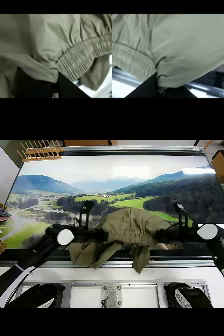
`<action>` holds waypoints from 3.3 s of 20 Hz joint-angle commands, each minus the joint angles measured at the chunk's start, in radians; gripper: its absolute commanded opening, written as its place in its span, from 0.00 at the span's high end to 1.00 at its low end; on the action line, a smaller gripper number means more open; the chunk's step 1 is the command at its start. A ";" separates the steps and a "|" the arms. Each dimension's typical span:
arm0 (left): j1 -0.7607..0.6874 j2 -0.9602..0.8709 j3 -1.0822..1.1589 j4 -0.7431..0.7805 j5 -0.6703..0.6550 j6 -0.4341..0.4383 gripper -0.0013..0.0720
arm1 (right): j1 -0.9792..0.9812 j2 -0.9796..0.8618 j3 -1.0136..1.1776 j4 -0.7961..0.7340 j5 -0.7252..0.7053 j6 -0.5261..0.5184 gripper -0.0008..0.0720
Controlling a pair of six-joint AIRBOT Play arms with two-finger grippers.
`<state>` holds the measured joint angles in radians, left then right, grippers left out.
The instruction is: Fold the clothes and pants, and hang the long-sleeved shirts on hangers.
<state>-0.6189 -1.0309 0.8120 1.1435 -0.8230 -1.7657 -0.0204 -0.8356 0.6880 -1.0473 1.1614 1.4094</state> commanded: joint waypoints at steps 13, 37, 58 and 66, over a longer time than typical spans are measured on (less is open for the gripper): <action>-0.048 0.011 -0.074 -0.010 -0.011 -0.004 0.96 | -0.150 0.170 -0.056 -0.048 0.217 0.032 0.20; 0.142 0.143 0.328 -0.119 0.005 -0.003 0.96 | -0.153 0.119 0.408 0.058 0.100 0.028 0.97; -0.018 0.203 0.958 -0.117 0.381 0.124 0.96 | -0.153 0.054 1.389 0.163 -0.132 0.118 0.98; 0.312 -0.002 0.648 -0.123 0.317 0.007 0.96 | -0.020 -0.323 1.239 0.195 -0.050 0.116 0.98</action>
<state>-0.3916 -0.9314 1.5433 1.0199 -0.5419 -1.7397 -0.1169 -1.0061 1.9625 -0.8413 1.1130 1.5234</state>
